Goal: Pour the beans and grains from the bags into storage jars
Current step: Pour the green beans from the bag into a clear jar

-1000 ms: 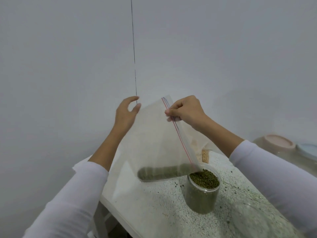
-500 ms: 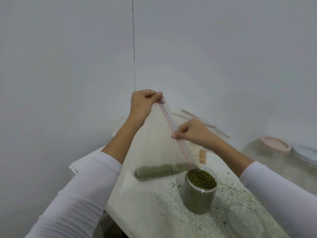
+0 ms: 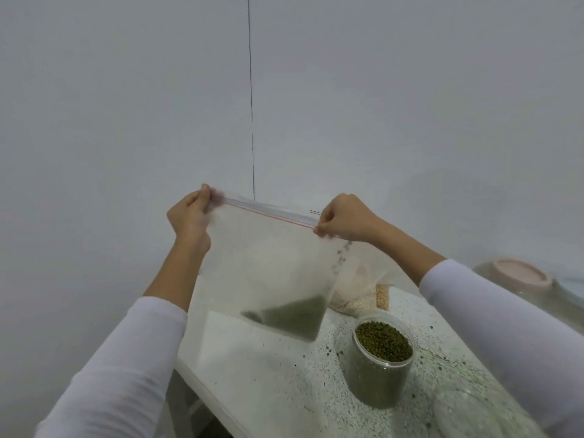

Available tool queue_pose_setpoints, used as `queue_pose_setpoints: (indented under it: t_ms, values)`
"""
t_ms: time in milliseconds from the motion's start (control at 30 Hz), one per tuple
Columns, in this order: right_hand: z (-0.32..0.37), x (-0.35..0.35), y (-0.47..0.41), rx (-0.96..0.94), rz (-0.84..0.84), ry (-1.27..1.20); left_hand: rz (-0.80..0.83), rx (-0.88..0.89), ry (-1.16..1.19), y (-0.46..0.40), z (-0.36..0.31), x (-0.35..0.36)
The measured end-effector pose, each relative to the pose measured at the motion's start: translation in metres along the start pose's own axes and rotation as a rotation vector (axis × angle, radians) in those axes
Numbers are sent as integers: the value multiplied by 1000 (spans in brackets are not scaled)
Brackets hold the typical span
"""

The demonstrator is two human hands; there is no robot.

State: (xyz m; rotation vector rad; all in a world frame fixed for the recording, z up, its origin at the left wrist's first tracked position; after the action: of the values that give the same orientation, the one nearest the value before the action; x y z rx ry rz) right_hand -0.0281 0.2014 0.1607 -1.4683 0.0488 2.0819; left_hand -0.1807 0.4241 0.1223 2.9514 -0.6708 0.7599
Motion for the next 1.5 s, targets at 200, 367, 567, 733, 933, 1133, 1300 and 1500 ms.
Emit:
queue_pose_setpoints:
  t_ms: [200, 367, 567, 733, 933, 1133, 1300, 1500]
  values:
    - [3, 12, -26, -3, 93, 186, -56, -126, 26, -11, 40, -24]
    - [-17, 30, -37, 8, 110, 224, -72, -192, -20, -24, 72, -27]
    - [-39, 54, -46, -52, 187, 159, -84, -224, -86, -38, 99, -33]
    - [-60, 80, -40, -49, 243, 240, -53, -210, -238, -36, 123, -35]
    - [-79, 96, -26, 12, 258, 147, -1, -197, -419, -27, 139, -36]
    - [-79, 54, -4, 33, -50, -177, -118, 29, -554, -17, 101, -16]
    - [-89, 19, 34, 76, -250, -142, -155, 405, -603, 36, 68, 31]
    - [-146, -1, 117, 375, -230, 49, 246, 423, -517, 109, 95, 104]
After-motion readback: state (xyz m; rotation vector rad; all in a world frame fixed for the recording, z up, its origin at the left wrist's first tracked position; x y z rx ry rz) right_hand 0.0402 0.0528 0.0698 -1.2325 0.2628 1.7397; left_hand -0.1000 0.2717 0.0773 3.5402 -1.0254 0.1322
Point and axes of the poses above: each hand's wrist, its own y-axis away from the middle knuckle, its own x-axis out of the palm, z = x × y, the point moved 8 cm from there along -y, towards the middle knuckle, and after that the axes turned 9 degrees about -x, right-handed, at the moved point
